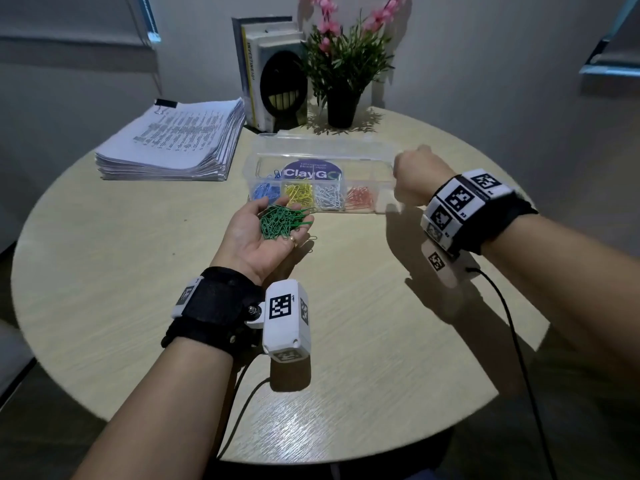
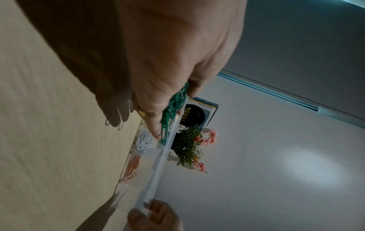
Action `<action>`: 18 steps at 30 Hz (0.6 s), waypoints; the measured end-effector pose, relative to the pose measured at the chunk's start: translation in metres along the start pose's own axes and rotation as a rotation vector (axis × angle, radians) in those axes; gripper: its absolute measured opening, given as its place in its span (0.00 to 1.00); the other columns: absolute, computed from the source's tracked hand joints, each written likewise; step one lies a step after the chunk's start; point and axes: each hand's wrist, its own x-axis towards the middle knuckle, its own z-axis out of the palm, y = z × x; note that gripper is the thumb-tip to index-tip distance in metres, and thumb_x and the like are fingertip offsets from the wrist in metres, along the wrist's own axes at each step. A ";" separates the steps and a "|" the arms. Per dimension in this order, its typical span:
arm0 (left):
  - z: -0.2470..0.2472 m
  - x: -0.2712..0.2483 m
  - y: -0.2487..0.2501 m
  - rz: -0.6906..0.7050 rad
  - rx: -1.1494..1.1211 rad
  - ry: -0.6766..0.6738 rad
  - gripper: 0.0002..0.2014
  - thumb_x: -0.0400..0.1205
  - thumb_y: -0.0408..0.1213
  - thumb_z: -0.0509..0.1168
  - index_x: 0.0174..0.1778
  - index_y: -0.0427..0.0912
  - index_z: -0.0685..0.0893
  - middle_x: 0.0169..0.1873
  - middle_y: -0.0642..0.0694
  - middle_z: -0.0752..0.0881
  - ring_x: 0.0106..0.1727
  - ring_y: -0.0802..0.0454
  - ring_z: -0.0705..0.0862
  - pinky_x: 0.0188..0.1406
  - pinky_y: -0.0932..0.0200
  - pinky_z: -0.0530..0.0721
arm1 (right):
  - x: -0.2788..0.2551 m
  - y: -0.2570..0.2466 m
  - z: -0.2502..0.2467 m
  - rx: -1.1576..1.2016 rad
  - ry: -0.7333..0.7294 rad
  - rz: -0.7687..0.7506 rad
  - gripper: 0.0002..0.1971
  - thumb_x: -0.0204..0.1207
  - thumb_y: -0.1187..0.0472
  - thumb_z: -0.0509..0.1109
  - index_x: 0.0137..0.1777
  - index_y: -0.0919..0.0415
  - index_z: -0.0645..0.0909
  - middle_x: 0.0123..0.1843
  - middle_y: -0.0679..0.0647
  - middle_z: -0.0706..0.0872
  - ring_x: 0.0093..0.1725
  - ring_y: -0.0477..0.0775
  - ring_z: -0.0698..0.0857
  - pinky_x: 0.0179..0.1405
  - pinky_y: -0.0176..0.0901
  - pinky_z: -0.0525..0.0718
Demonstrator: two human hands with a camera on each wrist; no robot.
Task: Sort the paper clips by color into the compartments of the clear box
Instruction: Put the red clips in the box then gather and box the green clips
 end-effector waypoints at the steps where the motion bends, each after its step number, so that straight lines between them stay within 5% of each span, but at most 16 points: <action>1: 0.002 0.000 0.000 0.000 0.001 -0.011 0.16 0.87 0.39 0.53 0.41 0.33 0.79 0.47 0.32 0.79 0.53 0.37 0.80 0.49 0.41 0.80 | 0.002 0.005 0.004 0.006 -0.005 -0.015 0.08 0.70 0.73 0.63 0.48 0.68 0.80 0.55 0.67 0.81 0.48 0.65 0.82 0.41 0.46 0.80; 5: 0.015 0.003 -0.001 0.017 0.025 -0.065 0.12 0.85 0.33 0.55 0.38 0.33 0.77 0.41 0.35 0.79 0.40 0.45 0.80 0.49 0.41 0.85 | 0.006 0.018 0.016 0.094 0.024 -0.063 0.07 0.73 0.72 0.68 0.47 0.67 0.86 0.46 0.64 0.88 0.46 0.64 0.86 0.45 0.47 0.85; 9: 0.040 -0.002 0.000 0.027 0.098 -0.082 0.10 0.85 0.28 0.55 0.39 0.32 0.77 0.43 0.33 0.80 0.45 0.41 0.81 0.38 0.43 0.88 | -0.006 0.022 0.012 0.130 0.018 -0.096 0.04 0.72 0.69 0.73 0.45 0.69 0.86 0.44 0.65 0.88 0.45 0.65 0.86 0.44 0.46 0.83; 12: 0.062 -0.011 0.001 0.042 0.183 -0.089 0.11 0.86 0.30 0.54 0.39 0.33 0.77 0.42 0.33 0.80 0.43 0.39 0.81 0.46 0.50 0.87 | -0.019 0.021 0.010 0.092 0.017 -0.147 0.05 0.71 0.68 0.75 0.45 0.67 0.87 0.43 0.65 0.88 0.43 0.63 0.86 0.39 0.43 0.81; 18: 0.101 -0.004 -0.011 0.018 0.248 -0.070 0.10 0.87 0.28 0.53 0.42 0.31 0.75 0.43 0.34 0.76 0.44 0.41 0.79 0.59 0.48 0.81 | -0.048 0.017 0.010 0.080 0.051 -0.227 0.03 0.72 0.67 0.73 0.44 0.65 0.86 0.42 0.63 0.88 0.38 0.60 0.82 0.35 0.40 0.74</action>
